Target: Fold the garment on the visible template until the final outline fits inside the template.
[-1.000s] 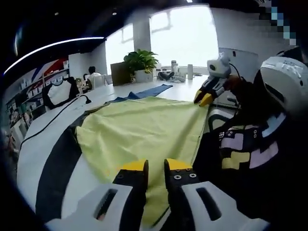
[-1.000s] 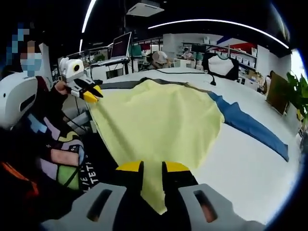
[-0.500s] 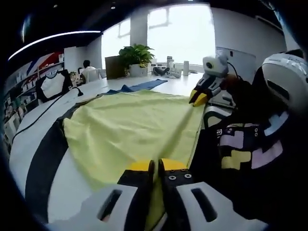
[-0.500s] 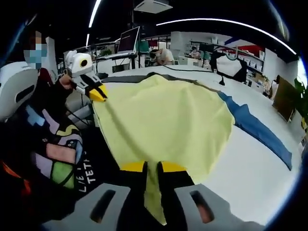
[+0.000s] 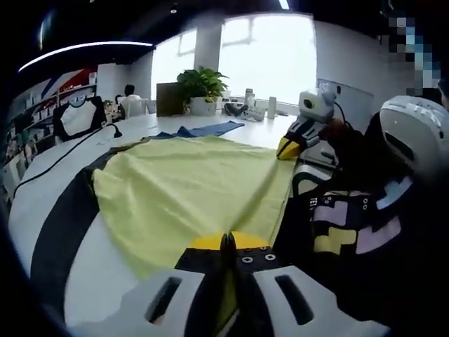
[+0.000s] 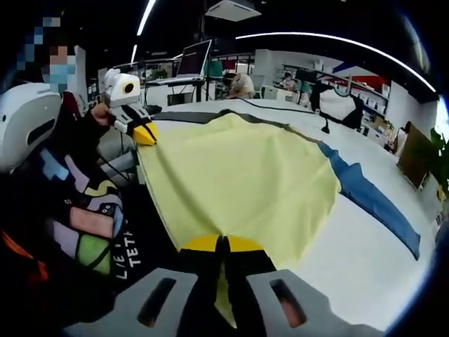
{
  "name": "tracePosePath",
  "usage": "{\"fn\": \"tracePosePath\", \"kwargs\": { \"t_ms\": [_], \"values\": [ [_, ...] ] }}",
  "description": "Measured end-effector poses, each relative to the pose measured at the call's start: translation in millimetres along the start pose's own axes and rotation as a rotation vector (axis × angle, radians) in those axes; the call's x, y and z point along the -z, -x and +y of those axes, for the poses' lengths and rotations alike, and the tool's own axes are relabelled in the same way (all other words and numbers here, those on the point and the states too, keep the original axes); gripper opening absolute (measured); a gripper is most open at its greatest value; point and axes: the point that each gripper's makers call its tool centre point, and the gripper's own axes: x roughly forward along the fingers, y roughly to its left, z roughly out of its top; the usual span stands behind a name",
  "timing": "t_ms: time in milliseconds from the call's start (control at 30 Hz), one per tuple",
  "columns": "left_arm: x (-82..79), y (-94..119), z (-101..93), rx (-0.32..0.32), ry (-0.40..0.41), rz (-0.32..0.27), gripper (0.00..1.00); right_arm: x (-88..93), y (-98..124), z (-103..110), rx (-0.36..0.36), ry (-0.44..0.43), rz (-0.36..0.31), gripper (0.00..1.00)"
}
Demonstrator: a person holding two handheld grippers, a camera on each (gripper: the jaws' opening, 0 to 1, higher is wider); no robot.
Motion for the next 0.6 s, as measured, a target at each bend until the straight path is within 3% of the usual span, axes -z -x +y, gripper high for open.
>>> {"fn": "tracePosePath", "kwargs": {
  "t_ms": [100,267,500,567,600],
  "values": [
    [-1.8,0.5,-0.2,0.01,0.013,-0.007,0.02,-1.9,1.9,-0.7,-0.01,-0.015,-0.008,0.0],
    [7.3,-1.7,-0.7,0.02,0.007,0.041,0.02,8.8,-3.8,0.7,-0.031,-0.032,0.023,0.0],
    [12.9,4.6,-0.9,0.013,0.015,0.059,0.02,14.1,3.4,-2.5,0.003,-0.027,0.044,0.01],
    [9.1,8.1,-1.5,-0.003,-0.016,0.049,0.03,6.9,7.0,-3.3,0.029,0.02,0.021,0.05],
    [6.4,9.0,-4.3,0.005,-0.072,0.048,0.05,3.7,7.0,0.1,0.024,0.028,0.014,0.06]
  ]
}}
